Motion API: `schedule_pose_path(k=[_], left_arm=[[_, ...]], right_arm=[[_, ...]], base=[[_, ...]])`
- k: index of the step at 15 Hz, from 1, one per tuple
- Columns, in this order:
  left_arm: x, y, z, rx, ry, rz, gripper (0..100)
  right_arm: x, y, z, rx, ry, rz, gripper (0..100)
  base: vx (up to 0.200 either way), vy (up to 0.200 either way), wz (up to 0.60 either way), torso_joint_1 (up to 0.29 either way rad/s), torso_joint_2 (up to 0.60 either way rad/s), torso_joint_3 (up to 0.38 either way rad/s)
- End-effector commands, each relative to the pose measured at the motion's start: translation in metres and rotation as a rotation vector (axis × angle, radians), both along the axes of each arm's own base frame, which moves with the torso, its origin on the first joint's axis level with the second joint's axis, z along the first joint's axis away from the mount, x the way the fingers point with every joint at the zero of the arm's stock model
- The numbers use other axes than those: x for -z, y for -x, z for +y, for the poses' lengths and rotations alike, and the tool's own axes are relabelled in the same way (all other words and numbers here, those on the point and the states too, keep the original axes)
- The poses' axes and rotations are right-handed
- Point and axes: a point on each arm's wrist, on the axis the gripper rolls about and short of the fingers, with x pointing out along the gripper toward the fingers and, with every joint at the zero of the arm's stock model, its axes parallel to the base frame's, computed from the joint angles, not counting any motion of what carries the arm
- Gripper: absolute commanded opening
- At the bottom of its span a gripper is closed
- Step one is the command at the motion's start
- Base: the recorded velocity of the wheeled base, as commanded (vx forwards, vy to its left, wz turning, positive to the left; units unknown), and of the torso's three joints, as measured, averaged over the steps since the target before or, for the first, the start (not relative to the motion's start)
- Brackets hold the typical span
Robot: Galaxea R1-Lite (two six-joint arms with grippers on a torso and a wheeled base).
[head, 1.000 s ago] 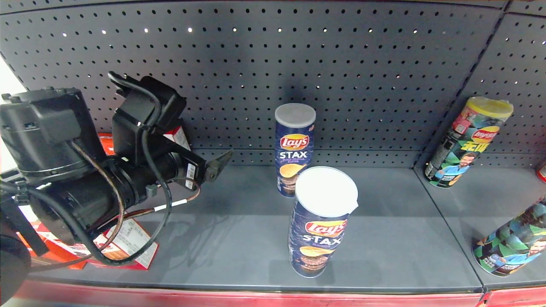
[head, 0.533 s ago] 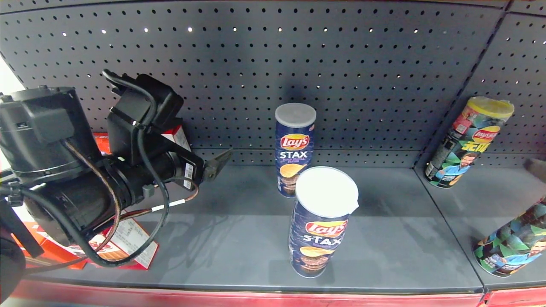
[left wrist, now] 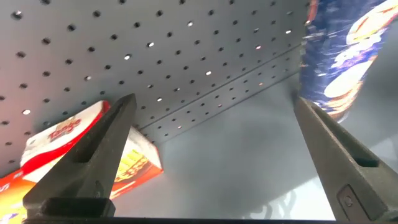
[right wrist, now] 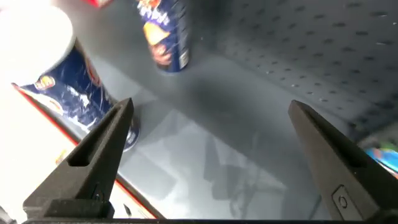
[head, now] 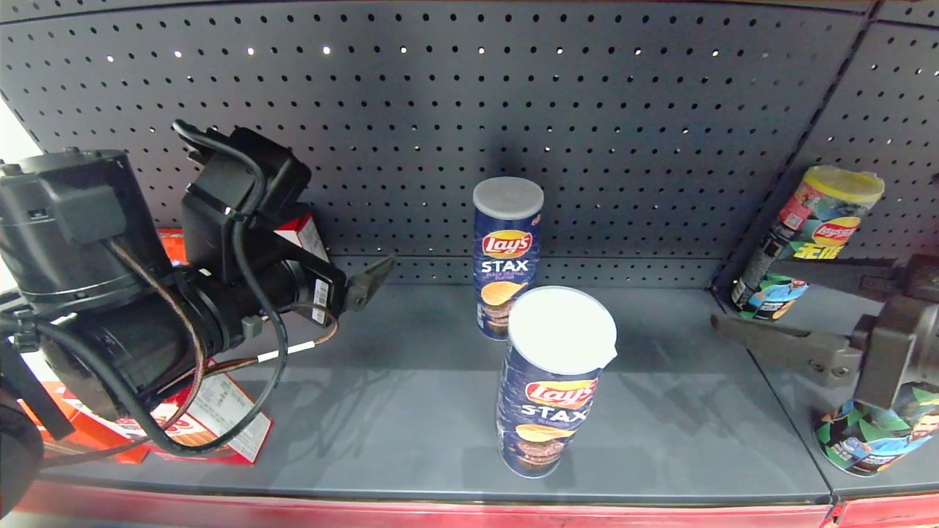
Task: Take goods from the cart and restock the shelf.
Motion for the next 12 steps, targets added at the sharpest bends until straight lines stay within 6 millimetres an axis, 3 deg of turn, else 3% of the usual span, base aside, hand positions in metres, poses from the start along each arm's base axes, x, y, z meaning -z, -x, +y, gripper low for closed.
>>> schedule_pose_path(k=[1, 5, 12], left_arm=[[0.0, -0.001, 0.001, -0.005, 0.0, 0.0, 100], [0.0, -0.002, 0.003, -0.015, 0.0, -0.001, 100], [-0.003, -0.003, 0.004, -0.018, 0.011, -0.022, 100]], right_arm=[[0.011, -0.017, 0.016, -0.032, 0.058, 0.05, 100], [0.027, -0.029, 0.036, -0.073, 0.107, 0.109, 100], [0.055, -0.029, 0.05, -0.112, 0.18, 0.198, 100]], base=[[0.0, 0.0, 0.0, 0.0, 0.0, 0.0], [0.0, 0.0, 0.0, 0.0, 0.0, 0.0], [0.0, 0.0, 0.0, 0.0, 0.0, 0.0]])
